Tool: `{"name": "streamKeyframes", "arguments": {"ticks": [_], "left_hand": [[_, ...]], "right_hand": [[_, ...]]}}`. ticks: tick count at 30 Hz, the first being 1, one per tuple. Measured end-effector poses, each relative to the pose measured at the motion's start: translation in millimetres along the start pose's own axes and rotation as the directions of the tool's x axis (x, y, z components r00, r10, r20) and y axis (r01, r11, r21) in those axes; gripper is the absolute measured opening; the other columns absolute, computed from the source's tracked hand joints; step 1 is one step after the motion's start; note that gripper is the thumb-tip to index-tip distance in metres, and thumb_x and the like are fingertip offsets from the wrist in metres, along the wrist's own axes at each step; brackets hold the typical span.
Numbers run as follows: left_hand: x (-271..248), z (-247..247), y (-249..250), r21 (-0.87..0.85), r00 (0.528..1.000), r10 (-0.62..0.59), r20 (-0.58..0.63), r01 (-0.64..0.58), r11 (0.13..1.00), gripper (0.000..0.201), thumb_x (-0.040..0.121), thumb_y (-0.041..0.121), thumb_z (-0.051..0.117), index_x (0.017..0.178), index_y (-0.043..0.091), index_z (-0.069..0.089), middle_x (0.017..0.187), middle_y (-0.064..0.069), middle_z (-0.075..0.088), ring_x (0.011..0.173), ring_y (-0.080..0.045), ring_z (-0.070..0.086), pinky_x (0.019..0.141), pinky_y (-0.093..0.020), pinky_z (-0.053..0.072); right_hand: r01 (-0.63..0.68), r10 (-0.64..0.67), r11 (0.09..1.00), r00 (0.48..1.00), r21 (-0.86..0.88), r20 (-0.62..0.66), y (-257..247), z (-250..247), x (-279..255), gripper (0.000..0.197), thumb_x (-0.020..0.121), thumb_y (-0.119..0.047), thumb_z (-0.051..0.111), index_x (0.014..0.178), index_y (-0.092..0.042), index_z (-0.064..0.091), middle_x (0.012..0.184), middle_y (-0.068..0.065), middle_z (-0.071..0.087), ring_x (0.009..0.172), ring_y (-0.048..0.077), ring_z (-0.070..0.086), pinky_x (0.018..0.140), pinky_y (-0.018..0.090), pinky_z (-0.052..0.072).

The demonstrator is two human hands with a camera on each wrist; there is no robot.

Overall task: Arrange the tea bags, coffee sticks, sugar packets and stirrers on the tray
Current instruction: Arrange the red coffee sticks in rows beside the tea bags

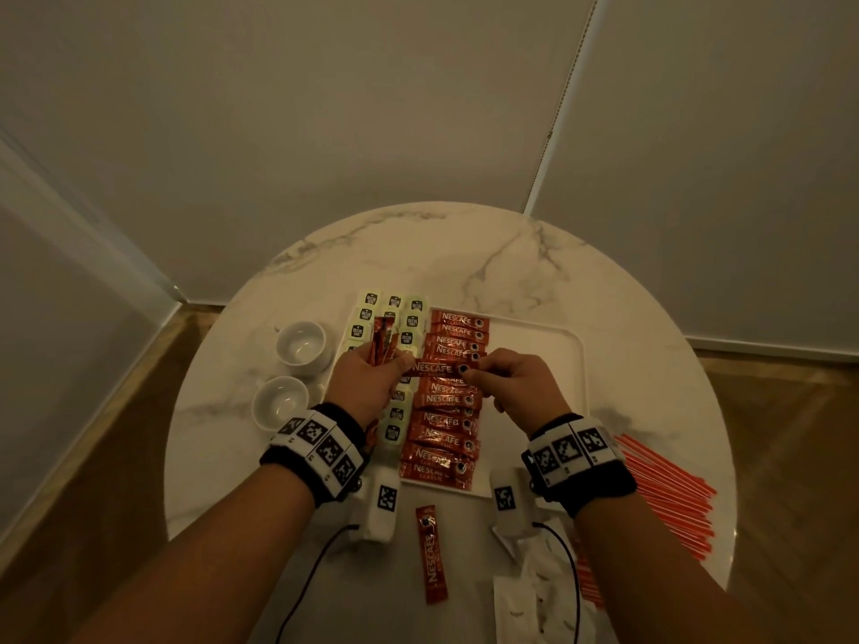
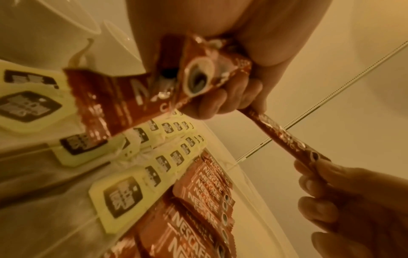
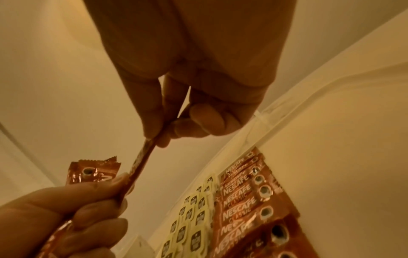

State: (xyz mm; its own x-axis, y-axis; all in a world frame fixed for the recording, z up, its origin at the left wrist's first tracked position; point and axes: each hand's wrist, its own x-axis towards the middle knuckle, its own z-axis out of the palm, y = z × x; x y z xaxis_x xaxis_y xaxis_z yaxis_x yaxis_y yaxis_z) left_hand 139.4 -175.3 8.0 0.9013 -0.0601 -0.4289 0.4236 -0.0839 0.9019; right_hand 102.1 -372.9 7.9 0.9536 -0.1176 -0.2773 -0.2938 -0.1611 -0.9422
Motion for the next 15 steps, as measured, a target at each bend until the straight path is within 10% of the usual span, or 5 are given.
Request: {"name": "streamKeyframes", "arguments": {"ticks": [15], "left_hand": [[7, -12, -9, 0.047, 1.000, -0.006, -0.010, 0.007, 0.999, 0.008, 0.086, 0.023, 0.069, 0.084, 0.016, 0.067, 0.052, 0.005, 0.049, 0.046, -0.011, 0.041, 0.048, -0.027, 0.040]], "right_hand": [[-0.138, 0.125, 0.985, 0.985, -0.107, -0.121, 39, -13, 30, 0.015, 0.087, -0.003, 0.062, 0.091, -0.015, 0.071, 0.080, 0.002, 0.068, 0.061, 0.010, 0.051, 0.051, 0.014, 0.041]]}}
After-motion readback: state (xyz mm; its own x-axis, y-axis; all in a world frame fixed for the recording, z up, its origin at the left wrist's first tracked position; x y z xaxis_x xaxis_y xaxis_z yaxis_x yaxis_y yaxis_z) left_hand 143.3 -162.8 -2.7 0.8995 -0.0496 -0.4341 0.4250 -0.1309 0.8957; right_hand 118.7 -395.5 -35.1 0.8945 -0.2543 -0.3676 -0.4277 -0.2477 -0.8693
